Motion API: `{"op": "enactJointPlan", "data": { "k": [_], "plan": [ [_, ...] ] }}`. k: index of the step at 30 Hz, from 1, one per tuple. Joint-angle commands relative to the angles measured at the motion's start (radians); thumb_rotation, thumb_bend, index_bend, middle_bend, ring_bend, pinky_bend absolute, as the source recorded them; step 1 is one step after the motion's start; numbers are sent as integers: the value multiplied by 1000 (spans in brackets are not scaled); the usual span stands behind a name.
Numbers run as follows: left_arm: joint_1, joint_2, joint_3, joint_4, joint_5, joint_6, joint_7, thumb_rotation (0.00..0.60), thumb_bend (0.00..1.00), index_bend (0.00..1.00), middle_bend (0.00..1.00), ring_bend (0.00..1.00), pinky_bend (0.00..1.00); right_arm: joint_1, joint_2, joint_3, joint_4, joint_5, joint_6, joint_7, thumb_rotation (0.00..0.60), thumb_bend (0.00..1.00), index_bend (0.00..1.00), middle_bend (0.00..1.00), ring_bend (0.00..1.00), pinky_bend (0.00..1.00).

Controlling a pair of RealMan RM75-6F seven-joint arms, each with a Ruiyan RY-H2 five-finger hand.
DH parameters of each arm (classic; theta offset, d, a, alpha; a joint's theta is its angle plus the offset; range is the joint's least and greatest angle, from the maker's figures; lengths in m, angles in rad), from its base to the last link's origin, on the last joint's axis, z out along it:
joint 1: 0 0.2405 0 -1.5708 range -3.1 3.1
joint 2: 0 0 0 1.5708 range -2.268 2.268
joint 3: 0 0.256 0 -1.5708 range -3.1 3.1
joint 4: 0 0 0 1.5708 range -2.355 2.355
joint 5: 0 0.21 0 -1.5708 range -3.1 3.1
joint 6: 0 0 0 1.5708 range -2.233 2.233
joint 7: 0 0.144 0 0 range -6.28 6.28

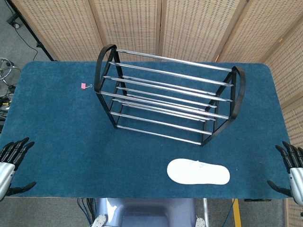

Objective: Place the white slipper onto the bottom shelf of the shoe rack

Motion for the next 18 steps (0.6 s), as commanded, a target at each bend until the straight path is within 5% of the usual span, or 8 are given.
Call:
{"op": "enactJointPlan", "data": {
  "k": [1,12,18],
  "plan": [
    [0,-1,0,0,-1,-1,3,600,0,0,0,0,0,0,2,-5,1,-8,-3,14,600,0,79,22,0,1],
    [-1,-9,-6,-4,-16,-5,23,600,0,0,0,0,0,10,2,-19,23,-40,-17,7,600,0,93,22,0,1],
    [-14,-28,-18,-2,-48,-30,54,600,0,0,0,0,0,74,-39,-59,108,-173,-87,-23,600,0,151,62,0,1]
  ]
}}
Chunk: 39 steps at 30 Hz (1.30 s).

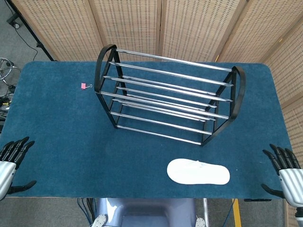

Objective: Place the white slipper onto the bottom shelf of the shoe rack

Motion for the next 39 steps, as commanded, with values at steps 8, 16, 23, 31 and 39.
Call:
{"op": "enactJointPlan", "data": {
  "k": [8,16,23,31,39],
  "plan": [
    [-25,-19,-10,-16,-46,-53,40,600,0,0,0,0,0,170,-143,-42,231,-289,-75,-18,600,0,173,79,4,27],
    [-24,-29,-12,-26,-64,-56,76,600,0,0,0,0,0,309,-238,-44,354,-442,-88,-9,600,0,208,141,74,97],
    [-42,-48,-24,-21,-116,-92,105,600,0,0,0,0,0,401,-318,-51,460,-495,-90,40,600,0,203,165,96,143],
    [-62,-62,-37,-21,-171,-125,129,600,0,0,0,0,0,500,-413,-59,654,-525,-106,33,600,24,221,167,97,179],
    [-67,-68,-38,-20,-197,-132,143,600,0,0,0,0,0,545,-503,-110,861,-539,-46,79,600,24,230,171,99,181]
  ]
}}
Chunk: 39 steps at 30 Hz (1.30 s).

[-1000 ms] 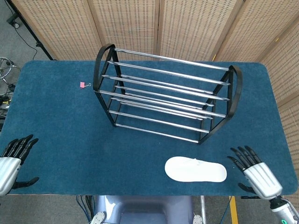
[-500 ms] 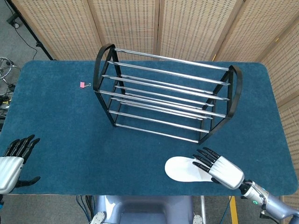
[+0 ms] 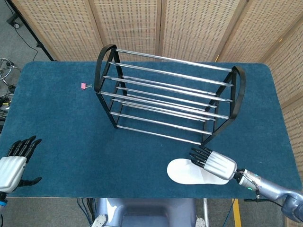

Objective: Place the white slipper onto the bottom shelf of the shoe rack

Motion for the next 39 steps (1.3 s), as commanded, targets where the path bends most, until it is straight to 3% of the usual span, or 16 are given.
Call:
{"op": "enactJointPlan", "data": {
  "k": [1,12,23,28,39],
  "plan": [
    [-1,-1,-1,1,-5,-1,3,600,0,0,0,0,0,22,-56,-26,82,4,40,32,600,24,235,180,105,187],
    [-6,-9,0,2,-21,-7,15,600,0,0,0,0,0,62,-150,-65,177,26,125,98,600,39,322,293,214,267],
    [-6,-2,1,2,-20,-2,0,600,0,0,0,0,0,86,-187,-107,199,50,124,99,600,194,426,397,316,358],
    [-4,-1,3,1,-15,2,-3,600,0,0,0,0,0,88,-192,-121,198,62,147,104,600,215,479,448,366,414],
    [-3,1,7,-2,-7,5,-5,600,0,0,0,0,0,68,-206,-151,203,79,195,119,600,538,586,526,442,503]
  ]
}}
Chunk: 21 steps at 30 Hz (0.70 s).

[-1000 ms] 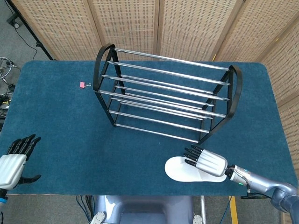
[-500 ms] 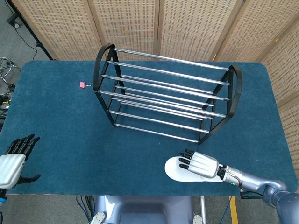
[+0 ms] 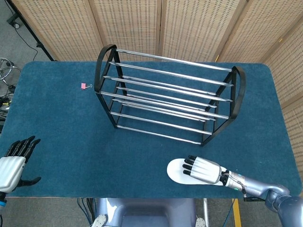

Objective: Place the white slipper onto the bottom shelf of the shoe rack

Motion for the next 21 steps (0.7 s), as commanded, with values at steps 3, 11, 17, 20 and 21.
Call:
{"op": "enactJointPlan", "data": {
  "k": [3,11,17,20,21],
  "plan": [
    [0,0,2,-1,4,0,0,600,0,0,0,0,0,-9,-2,-7,2,12,18,2,600,629,590,529,444,506],
    [0,3,4,-2,9,1,-6,600,0,0,0,0,0,-25,5,28,-37,70,53,-4,600,653,597,537,449,514],
    [1,4,7,-2,19,1,-8,600,0,0,0,0,0,-32,14,60,-96,112,51,-43,600,652,599,540,454,525],
    [0,6,9,-2,24,0,-13,600,0,0,0,0,0,-28,16,75,-138,129,33,-73,600,652,602,542,456,528],
    [0,6,9,-2,26,0,-14,600,0,0,0,0,0,-26,16,78,-152,132,24,-84,600,652,603,542,456,528]
  ]
}}
